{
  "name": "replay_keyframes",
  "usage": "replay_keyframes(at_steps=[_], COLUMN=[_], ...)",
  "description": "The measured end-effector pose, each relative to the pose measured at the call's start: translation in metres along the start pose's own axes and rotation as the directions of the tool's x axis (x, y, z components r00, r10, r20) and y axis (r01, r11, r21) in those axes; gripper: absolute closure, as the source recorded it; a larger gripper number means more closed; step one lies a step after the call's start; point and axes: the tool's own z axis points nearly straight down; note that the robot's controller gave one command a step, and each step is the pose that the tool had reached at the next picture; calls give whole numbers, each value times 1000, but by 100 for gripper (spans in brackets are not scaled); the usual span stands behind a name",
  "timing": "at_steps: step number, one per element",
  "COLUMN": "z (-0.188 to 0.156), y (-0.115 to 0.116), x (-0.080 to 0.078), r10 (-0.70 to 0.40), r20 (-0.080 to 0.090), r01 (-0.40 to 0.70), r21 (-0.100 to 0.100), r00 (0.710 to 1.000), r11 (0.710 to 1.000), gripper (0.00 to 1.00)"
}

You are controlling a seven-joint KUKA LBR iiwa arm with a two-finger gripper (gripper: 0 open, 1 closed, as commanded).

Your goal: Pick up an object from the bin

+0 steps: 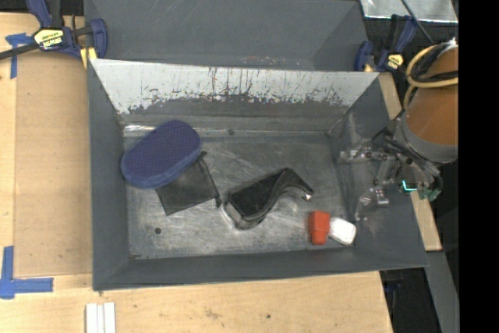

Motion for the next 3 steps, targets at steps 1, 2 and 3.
replay_keyframes(at_steps=[1, 2, 3], z=[45, 69, 67], y=[78, 105, 102], x=[-21, -40, -40], r10=[143, 210, 211], r20=[3, 8, 9], r01=[-143, -210, -211], r21=[-3, -2, 1], r00=[990, 978, 978], r11=[990, 978, 978], gripper=[0, 0, 100])
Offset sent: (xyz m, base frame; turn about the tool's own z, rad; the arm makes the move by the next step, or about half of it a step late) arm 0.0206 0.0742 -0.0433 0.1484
